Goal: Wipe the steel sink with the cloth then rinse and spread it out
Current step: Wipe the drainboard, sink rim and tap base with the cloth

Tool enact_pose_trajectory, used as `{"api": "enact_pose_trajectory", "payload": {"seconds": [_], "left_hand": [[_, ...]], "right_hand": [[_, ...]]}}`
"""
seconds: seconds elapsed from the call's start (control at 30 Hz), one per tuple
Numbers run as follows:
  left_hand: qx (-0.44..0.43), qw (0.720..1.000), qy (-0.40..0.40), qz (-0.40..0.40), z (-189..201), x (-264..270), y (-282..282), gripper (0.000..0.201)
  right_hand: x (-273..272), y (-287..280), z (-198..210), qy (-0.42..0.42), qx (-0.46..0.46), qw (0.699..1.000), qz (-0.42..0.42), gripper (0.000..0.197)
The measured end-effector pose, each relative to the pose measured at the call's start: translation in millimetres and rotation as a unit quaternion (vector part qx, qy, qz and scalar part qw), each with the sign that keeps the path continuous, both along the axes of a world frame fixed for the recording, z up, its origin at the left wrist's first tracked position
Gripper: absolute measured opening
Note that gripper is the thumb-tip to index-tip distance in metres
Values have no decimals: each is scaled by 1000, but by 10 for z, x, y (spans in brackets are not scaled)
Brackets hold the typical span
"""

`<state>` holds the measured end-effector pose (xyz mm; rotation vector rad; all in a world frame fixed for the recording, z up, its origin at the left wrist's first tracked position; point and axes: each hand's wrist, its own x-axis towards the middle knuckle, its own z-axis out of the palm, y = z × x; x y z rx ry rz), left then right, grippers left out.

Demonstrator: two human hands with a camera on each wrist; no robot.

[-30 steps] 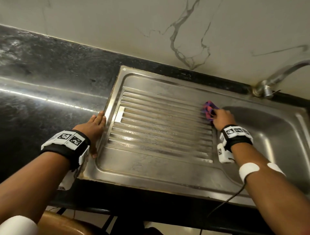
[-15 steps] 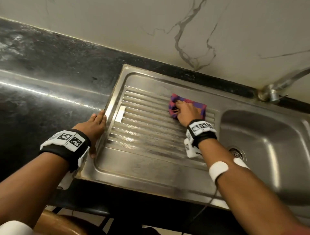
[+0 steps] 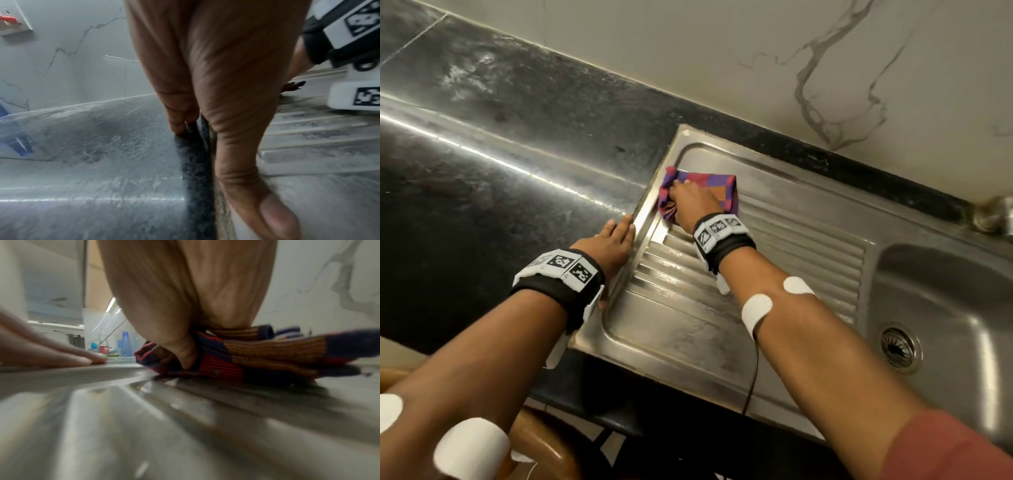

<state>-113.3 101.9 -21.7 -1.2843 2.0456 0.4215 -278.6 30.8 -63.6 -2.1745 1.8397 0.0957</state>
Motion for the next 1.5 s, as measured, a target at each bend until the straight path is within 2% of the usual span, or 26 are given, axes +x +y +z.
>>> {"api": "enact_pose_trajectory", "payload": {"seconds": [0.07,0.17,0.43,0.53,0.67,0.83,1.0,1.17,1.5], "left_hand": [[8,1000,-3,4,-20,17,-9,129],[24,1000,-15,2,-28,37,-20,151],[20,1000,-14,2,-34,14,-13,150],[13,1000,-18,-3,-60,14,-13,150],[11,1000,-20,-6,-75,1,-17,154],[10,1000,-19,-6,-91,10,-23,154],[7,1000,-23,-11,-115,12,-37,154],[4,1000,-21,-22,-104,18,-30,152],[0,999,-12,-30,-126,29,-53,153]], "right_hand": [[-86,126,-1,-25,5,1000,3,38],[-322,236,64,-60,8,997,-37,35],[-1284,936,283,-169,1,976,-140,37],[-1705,1206,313,-164,1,967,-195,38],[-2284,1535,295,-87,0,955,-285,40],[-2637,1795,190,-38,-3,943,-330,32],[-2453,1883,154,-31,-7,950,-311,49],[-2057,1643,149,-49,-24,972,-231,40],[-941,901,134,-67,10,992,-106,47]]}}
